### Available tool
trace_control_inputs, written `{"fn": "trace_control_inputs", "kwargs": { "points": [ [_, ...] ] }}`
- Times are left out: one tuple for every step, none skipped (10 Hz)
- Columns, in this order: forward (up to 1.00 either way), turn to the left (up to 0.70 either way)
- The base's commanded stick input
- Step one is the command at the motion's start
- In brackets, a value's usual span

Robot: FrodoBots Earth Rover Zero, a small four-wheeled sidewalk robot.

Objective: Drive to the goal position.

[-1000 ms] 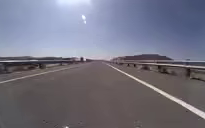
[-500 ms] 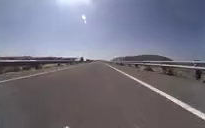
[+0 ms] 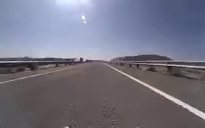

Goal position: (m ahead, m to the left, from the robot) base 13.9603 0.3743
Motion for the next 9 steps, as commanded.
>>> {"fn": "trace_control_inputs", "kwargs": {
  "points": [
    [1.00,0.00],
    [1.00,0.00],
    [1.00,0.00],
    [1.00,0.00],
    [1.00,0.00],
    [1.00,0.00],
    [1.00,0.00],
    [1.00,0.00],
    [1.00,0.00]
  ]
}}
